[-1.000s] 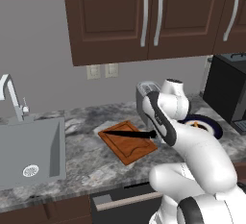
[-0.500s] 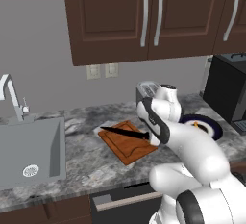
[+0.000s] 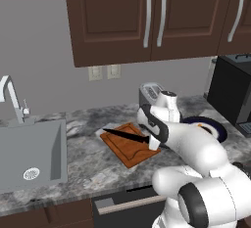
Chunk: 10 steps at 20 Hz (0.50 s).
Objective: Pick up the knife from the drawer and place it on the cutting board. Then place the meat from the plate to the cutting board.
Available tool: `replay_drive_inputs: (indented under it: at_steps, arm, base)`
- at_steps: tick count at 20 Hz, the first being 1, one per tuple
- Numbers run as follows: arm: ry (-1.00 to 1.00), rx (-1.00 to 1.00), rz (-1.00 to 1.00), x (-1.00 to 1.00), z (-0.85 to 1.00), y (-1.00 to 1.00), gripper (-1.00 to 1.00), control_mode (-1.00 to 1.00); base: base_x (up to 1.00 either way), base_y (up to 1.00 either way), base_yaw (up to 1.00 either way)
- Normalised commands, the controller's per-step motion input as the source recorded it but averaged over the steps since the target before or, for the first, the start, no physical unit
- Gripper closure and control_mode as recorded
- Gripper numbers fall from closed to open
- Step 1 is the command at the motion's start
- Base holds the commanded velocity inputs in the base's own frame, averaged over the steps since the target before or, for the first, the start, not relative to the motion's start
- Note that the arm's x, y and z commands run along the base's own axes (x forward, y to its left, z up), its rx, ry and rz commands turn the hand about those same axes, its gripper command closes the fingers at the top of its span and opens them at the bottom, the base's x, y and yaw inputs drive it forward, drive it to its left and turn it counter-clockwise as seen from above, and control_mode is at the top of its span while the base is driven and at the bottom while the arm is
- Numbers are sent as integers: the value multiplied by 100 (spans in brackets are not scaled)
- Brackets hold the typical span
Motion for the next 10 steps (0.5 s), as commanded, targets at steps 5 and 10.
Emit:
replay_drive_inputs:
  at_steps: [5, 10]
  arm:
    - [0, -2, 0, 37, -29, 0, 100, -100]
    - [0, -2, 0, 38, -28, 0, 100, -100]
  base:
    - [0, 0, 0]
    - [0, 0, 0]
